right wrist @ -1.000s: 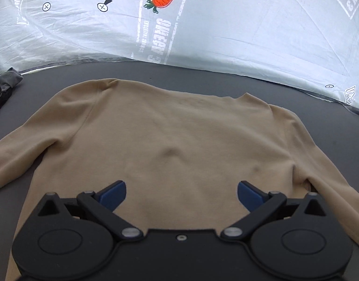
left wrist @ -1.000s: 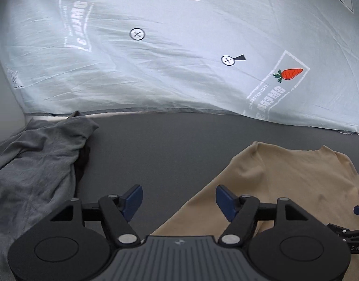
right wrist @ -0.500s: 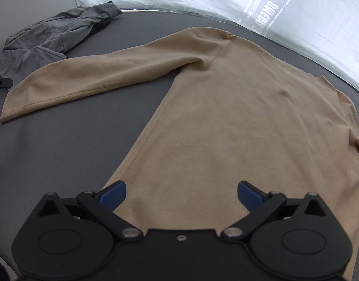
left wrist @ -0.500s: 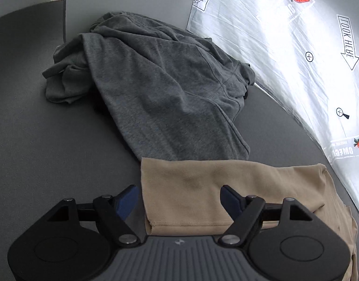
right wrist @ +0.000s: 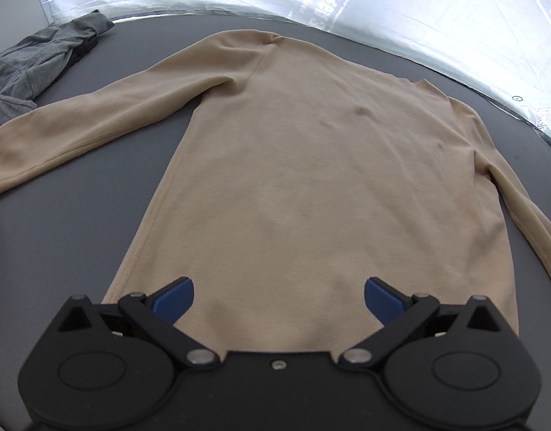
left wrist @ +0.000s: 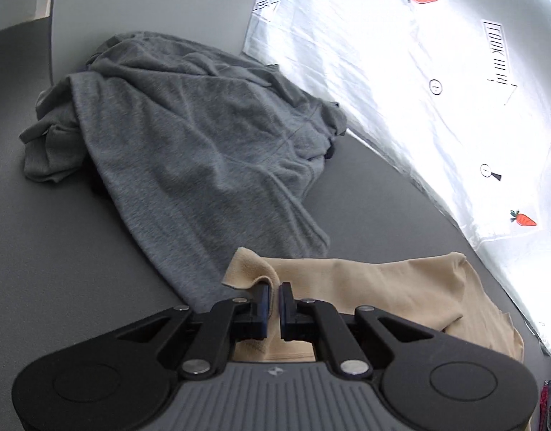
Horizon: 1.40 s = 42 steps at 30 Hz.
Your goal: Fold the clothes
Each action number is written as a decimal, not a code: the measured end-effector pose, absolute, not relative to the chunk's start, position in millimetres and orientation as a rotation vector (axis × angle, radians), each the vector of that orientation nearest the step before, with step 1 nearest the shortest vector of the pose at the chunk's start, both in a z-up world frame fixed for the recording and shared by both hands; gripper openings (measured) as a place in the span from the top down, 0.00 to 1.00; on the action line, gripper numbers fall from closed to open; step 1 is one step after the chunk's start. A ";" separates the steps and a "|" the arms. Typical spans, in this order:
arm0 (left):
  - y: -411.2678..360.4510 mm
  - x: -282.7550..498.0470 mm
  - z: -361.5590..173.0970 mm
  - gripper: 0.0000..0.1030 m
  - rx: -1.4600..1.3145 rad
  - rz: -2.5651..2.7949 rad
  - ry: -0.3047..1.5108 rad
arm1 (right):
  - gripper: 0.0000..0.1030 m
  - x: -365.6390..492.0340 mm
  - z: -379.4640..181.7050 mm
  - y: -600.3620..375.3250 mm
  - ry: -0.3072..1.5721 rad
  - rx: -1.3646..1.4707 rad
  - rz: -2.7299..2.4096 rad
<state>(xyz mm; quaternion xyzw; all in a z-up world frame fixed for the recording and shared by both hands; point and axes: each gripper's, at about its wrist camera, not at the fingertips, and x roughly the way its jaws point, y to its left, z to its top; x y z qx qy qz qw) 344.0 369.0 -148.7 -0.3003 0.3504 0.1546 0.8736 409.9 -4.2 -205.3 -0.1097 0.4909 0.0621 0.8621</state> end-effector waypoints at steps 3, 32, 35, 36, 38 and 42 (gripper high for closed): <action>319.6 356.8 -112.4 0.94 -0.573 0.157 0.688 | 0.00 411.1 -200.7 -17.2 1.018 -0.211 0.068; 202.1 373.2 -197.5 0.31 -0.386 -0.106 1.112 | 0.53 436.7 -198.2 -64.2 0.974 0.167 0.223; 191.9 360.4 -200.2 0.31 -0.358 -0.163 1.136 | 0.51 443.0 -206.1 -50.6 0.982 0.098 0.246; 187.3 356.4 -201.5 0.31 -0.341 -0.181 1.147 | 0.47 445.1 -208.8 -46.0 0.985 0.075 0.254; 177.5 344.9 -205.0 0.31 -0.314 -0.206 1.165 | 0.46 449.2 -214.1 -36.9 0.991 0.029 0.270; 162.0 325.0 -217.0 0.31 -0.315 -0.203 1.192 | 0.65 451.5 -216.8 -22.8 0.973 -0.051 0.295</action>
